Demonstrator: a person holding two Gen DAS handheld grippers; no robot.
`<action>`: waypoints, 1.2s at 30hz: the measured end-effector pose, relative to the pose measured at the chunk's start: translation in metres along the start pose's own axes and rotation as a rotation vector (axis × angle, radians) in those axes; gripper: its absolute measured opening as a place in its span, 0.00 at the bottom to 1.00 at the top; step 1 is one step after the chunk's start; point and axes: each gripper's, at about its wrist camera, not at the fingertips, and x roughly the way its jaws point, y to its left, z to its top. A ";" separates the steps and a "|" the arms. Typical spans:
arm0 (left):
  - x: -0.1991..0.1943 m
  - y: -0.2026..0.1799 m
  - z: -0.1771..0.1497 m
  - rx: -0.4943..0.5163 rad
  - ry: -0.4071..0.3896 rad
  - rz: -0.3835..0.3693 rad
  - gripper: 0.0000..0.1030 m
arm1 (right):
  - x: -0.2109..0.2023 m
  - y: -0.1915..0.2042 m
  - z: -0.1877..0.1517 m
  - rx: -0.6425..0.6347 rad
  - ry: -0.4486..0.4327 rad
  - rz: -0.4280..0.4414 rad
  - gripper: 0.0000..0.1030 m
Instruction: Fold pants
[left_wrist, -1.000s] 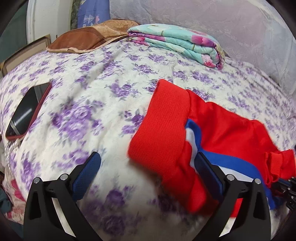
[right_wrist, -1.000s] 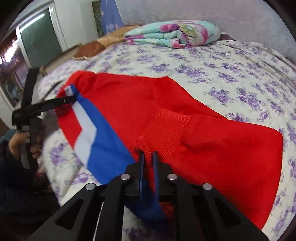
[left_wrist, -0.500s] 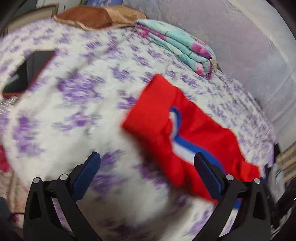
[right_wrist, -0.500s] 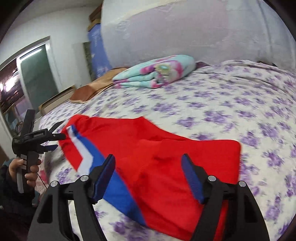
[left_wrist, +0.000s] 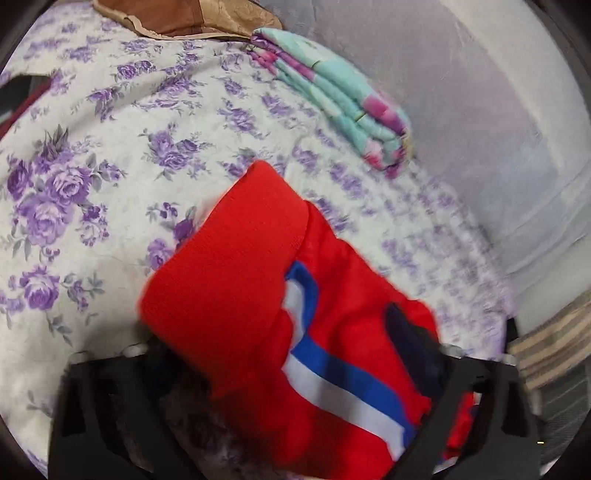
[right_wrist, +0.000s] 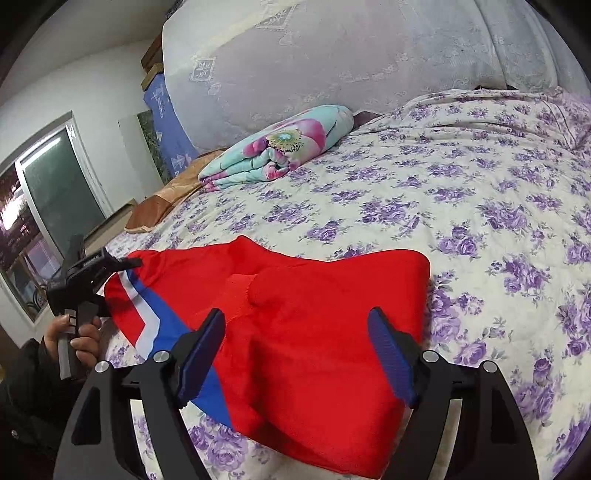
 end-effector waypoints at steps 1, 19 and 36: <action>0.000 0.004 0.000 -0.019 0.009 -0.005 0.20 | -0.002 -0.002 0.000 0.011 -0.004 0.005 0.78; -0.004 -0.289 -0.165 1.010 -0.033 0.122 0.32 | -0.068 -0.069 0.009 0.216 -0.193 -0.116 0.81; -0.013 -0.264 -0.188 1.042 0.087 -0.013 0.95 | -0.020 -0.038 0.029 0.219 0.144 0.179 0.96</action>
